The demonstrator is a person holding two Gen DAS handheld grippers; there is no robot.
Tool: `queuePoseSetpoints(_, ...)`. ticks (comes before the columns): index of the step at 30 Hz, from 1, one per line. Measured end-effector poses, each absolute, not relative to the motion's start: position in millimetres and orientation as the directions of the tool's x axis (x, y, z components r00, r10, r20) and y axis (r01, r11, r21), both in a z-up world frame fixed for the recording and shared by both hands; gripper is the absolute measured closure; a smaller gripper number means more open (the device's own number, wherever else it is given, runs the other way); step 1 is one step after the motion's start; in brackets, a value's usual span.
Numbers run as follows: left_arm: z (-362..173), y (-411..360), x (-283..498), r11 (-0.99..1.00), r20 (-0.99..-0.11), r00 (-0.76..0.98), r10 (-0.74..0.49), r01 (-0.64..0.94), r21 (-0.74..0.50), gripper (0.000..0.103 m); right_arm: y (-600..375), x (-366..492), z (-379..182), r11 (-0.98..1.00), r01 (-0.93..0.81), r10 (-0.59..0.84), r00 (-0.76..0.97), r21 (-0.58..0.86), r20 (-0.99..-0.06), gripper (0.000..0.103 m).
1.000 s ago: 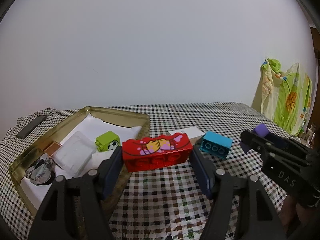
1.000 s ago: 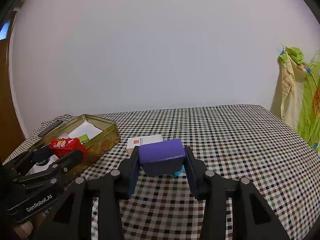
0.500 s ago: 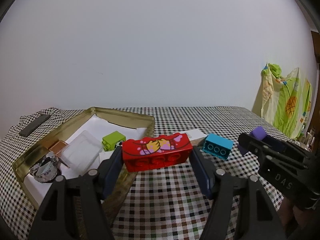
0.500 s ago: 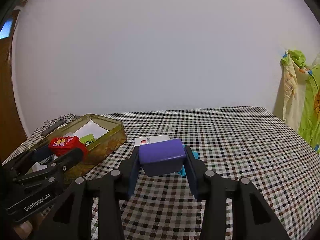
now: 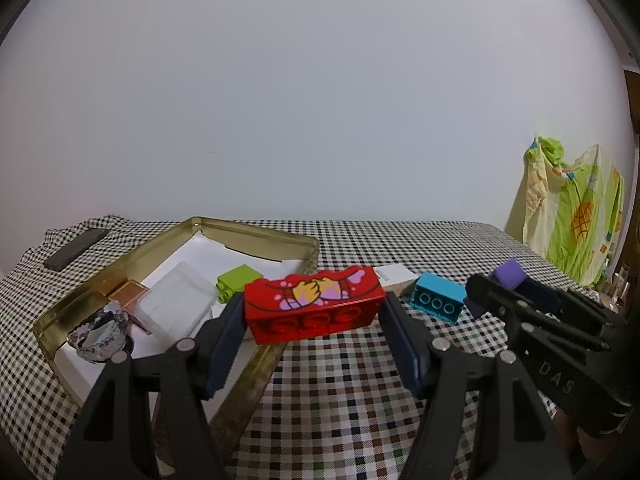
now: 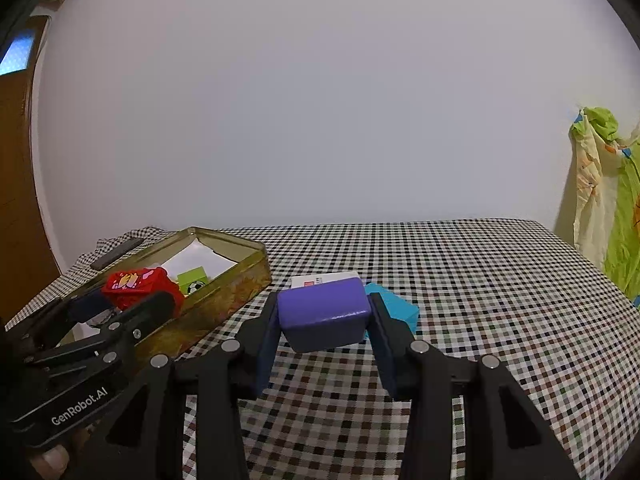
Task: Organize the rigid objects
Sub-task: 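Carry the red brick and purple block over the gold tray with both grippers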
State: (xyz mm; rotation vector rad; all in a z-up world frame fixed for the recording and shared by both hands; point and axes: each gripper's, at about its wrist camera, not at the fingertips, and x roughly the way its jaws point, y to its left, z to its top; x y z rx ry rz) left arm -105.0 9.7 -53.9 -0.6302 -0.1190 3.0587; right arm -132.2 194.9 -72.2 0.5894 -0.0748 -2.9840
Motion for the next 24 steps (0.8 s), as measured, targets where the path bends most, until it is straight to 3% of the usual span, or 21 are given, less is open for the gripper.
queuePoseSetpoints(24,-54.2,-8.5,-94.3,-0.994,-0.378,-0.925,0.028,0.013,-0.108,0.036,171.9,-130.3,-71.0,-0.987,0.140,-0.158,-0.915,0.075,-0.371,0.058)
